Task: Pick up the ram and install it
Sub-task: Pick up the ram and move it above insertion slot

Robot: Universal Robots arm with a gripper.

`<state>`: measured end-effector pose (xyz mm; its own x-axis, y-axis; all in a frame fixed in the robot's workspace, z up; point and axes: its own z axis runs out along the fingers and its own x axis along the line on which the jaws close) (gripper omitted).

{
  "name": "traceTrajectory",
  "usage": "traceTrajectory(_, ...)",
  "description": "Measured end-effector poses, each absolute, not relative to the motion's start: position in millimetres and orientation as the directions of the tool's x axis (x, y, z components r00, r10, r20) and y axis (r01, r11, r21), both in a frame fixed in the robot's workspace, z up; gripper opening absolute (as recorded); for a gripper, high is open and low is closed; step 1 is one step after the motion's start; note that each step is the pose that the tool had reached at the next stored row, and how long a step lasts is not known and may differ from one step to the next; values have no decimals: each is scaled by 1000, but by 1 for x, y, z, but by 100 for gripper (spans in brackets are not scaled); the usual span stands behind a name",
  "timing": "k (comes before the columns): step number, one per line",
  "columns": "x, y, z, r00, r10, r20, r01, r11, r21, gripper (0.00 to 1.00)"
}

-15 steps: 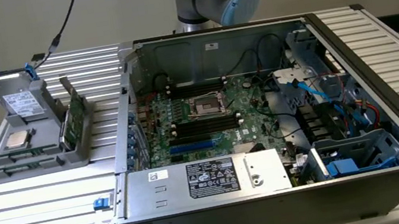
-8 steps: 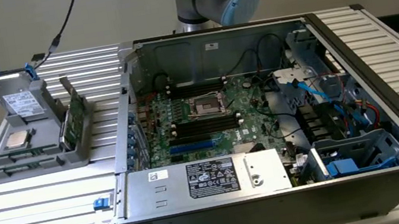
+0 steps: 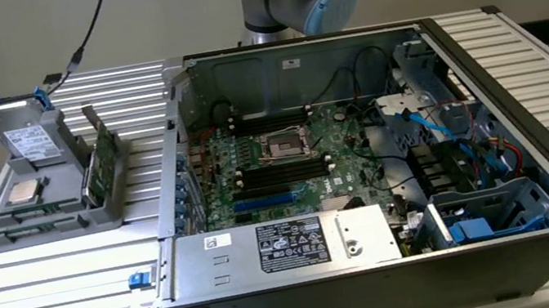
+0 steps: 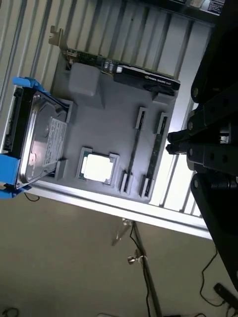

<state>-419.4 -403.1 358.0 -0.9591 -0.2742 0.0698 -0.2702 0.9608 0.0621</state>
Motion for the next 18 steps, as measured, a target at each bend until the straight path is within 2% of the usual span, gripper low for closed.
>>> traceTrajectory(8,-419,-403,357,-914,-402,50,-394,911,118,11)
traceTrajectory(18,-419,-403,357,-826,-561,46,-553,824,125,11)
